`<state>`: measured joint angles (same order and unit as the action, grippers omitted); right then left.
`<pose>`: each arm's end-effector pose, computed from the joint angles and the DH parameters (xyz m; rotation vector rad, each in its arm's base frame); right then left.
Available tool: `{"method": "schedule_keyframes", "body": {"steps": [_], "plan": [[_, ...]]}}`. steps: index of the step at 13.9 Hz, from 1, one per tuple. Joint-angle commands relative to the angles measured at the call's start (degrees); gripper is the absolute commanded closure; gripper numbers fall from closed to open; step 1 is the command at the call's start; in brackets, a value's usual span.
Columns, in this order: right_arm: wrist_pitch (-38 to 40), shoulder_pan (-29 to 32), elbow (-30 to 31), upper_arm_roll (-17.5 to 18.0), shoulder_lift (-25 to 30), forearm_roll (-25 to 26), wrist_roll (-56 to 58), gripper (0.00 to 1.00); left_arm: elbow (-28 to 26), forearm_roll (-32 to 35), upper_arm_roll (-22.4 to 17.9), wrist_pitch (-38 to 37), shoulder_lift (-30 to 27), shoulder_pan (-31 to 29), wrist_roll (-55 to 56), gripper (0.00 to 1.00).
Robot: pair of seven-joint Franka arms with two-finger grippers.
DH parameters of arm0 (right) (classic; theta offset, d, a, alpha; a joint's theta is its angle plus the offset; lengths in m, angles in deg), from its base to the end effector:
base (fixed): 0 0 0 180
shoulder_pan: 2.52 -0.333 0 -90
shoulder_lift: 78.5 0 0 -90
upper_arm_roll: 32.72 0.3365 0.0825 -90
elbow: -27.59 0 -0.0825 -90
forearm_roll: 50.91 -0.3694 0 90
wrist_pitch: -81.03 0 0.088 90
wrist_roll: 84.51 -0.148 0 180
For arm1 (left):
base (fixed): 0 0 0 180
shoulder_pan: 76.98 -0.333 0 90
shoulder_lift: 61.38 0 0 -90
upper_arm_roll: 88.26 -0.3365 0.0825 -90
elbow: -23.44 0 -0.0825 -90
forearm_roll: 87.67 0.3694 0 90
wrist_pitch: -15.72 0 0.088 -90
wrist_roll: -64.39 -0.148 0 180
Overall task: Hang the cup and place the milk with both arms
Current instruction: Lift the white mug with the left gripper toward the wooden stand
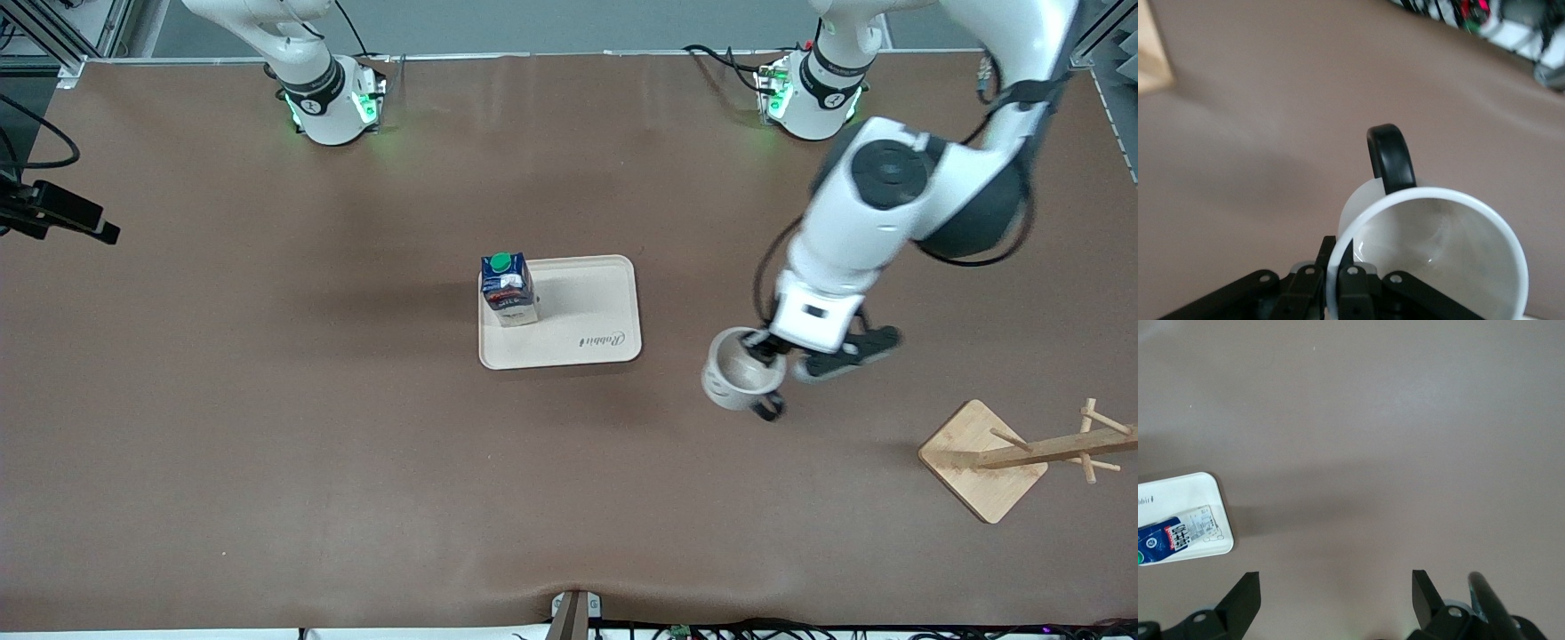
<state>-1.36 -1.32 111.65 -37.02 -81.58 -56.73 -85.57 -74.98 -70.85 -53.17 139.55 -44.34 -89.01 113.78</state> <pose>0.5398 -0.0347 0.6115 -3.0348 0.1599 0.1200 0.6196 -0.2047 0.4440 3.0268 0.5486 0.3412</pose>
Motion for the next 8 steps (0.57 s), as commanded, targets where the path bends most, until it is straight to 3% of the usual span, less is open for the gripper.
{"method": "schedule_keyframes", "body": {"steps": [1, 8], "plan": [[0.65, -1.81, -0.46, 0.69, -0.96, -0.42, 0.79, 0.00, -1.59, 0.85, 0.68, -0.87, -4.28, -6.58, -6.04, 1.00], [0.21, -2.95, 0.32, 0.78, -2.80, -4.37, 0.26, 0.00, -2.65, -0.30, 0.86, 1.92, -6.93, -21.26, -26.85, 1.00]]}}
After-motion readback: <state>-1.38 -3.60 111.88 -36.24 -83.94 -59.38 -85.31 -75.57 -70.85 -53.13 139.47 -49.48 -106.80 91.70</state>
